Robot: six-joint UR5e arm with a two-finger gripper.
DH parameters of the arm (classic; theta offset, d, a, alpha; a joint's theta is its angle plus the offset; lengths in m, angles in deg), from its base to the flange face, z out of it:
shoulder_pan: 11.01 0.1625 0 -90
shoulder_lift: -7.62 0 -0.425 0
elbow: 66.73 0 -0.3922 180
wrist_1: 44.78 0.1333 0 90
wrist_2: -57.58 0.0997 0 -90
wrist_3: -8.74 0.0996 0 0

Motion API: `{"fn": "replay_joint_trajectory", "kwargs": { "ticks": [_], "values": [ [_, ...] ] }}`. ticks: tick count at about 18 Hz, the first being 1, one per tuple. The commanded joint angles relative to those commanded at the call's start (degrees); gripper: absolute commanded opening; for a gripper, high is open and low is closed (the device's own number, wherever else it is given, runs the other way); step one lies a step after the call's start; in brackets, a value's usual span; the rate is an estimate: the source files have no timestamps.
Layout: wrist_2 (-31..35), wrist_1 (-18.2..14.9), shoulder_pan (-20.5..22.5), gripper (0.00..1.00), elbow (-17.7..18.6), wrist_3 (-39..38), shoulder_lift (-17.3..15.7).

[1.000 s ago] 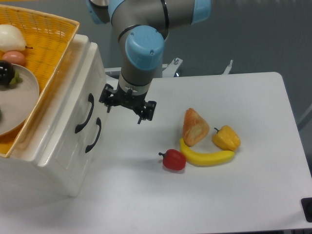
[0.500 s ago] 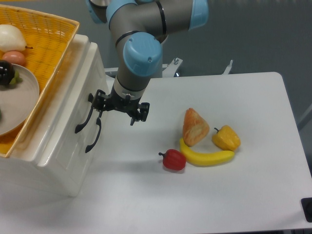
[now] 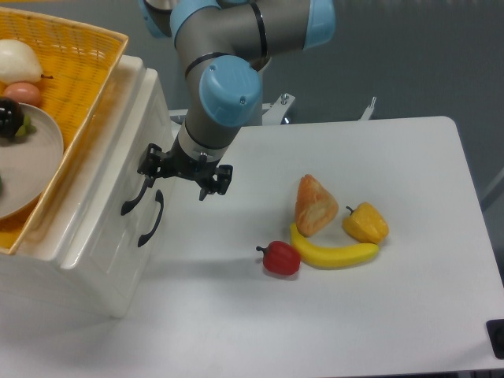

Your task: Slide open the top white drawer

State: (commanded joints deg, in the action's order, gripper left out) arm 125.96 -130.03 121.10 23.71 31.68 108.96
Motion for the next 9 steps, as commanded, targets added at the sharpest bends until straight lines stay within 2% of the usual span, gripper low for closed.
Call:
{"fn": "replay_joint_trajectory", "kwargs": {
  "ticks": [9],
  "values": [
    [0.09, 0.18, -1.15, 1.00, 0.00, 1.58, 0.70]
  ]
}}
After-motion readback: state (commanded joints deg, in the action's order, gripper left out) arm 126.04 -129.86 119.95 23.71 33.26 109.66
